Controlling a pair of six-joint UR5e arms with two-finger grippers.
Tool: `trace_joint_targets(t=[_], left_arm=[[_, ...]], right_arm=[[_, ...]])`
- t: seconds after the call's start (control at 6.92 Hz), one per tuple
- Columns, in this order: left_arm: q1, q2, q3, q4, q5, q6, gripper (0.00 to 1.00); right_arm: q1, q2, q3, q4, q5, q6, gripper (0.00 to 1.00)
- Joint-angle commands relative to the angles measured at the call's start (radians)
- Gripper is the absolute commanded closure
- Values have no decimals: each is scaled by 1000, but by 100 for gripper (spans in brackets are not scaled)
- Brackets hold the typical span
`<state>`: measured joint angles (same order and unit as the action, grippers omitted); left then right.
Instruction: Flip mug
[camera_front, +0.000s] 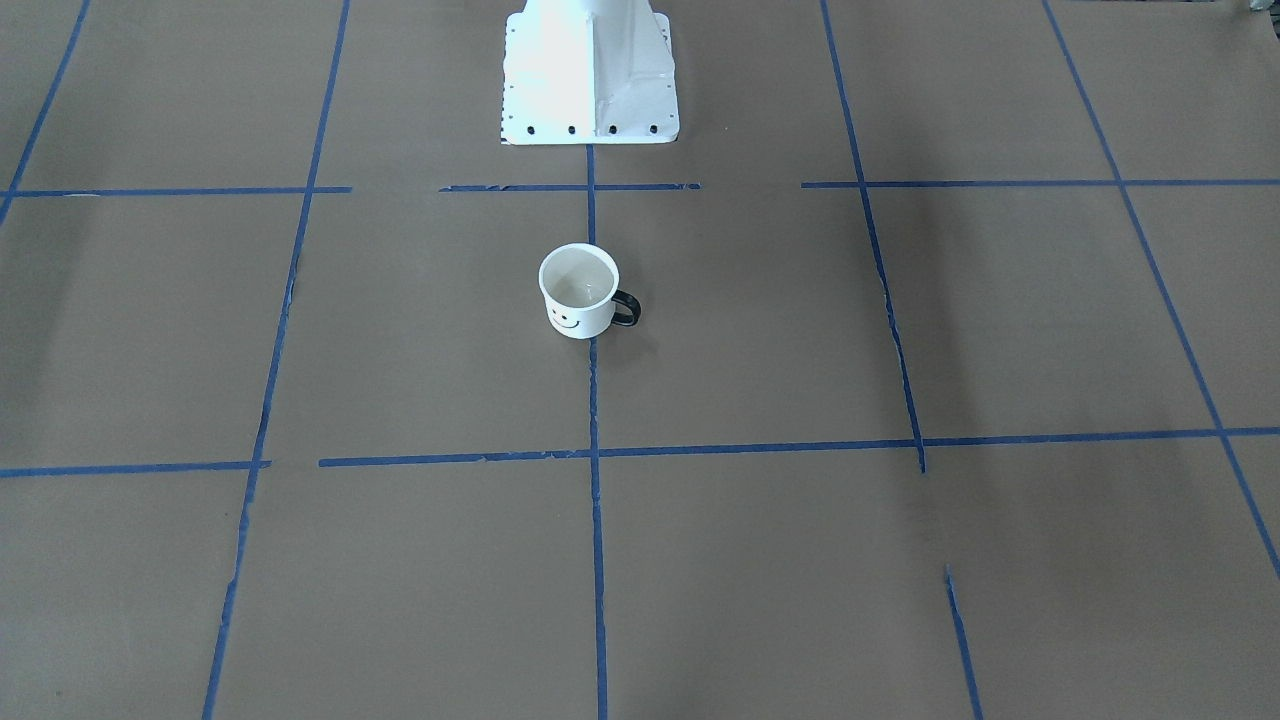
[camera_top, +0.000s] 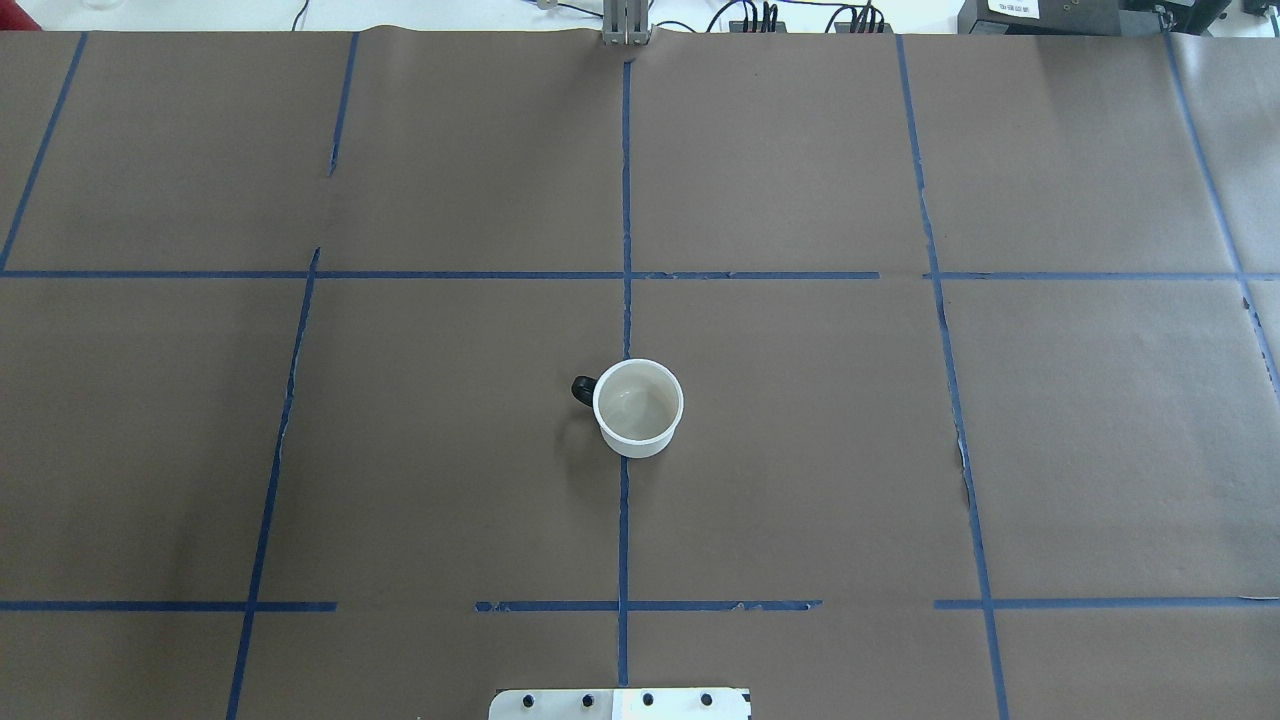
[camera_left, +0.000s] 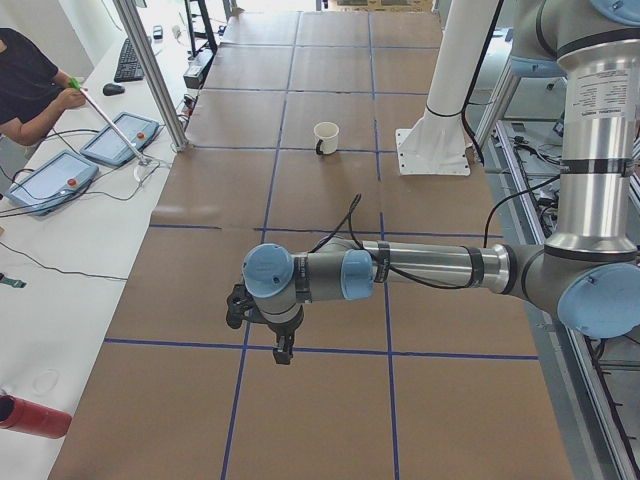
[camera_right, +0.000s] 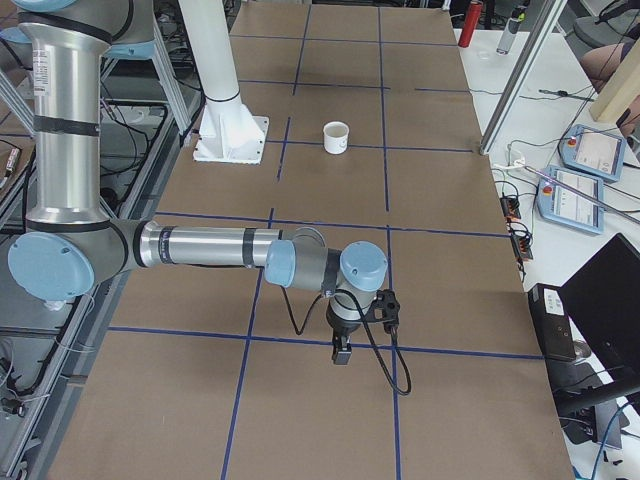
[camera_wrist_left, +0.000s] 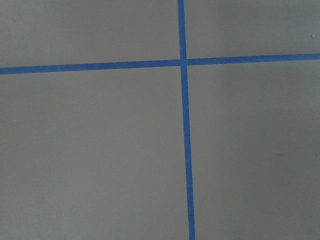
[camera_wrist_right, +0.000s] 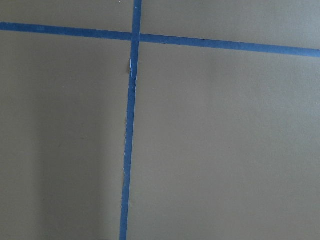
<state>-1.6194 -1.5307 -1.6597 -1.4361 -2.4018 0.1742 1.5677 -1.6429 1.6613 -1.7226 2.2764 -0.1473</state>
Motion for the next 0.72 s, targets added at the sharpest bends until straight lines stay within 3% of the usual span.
trace_joint_targets(t=[0.0, 0.58], left_arm=[[-2, -5, -2, 2, 1, 1, 0], [1, -23, -2, -1, 1, 1, 0]], right_arm=[[0, 0, 0, 0, 0, 0, 0], [0, 0, 0, 0, 0, 0, 0]])
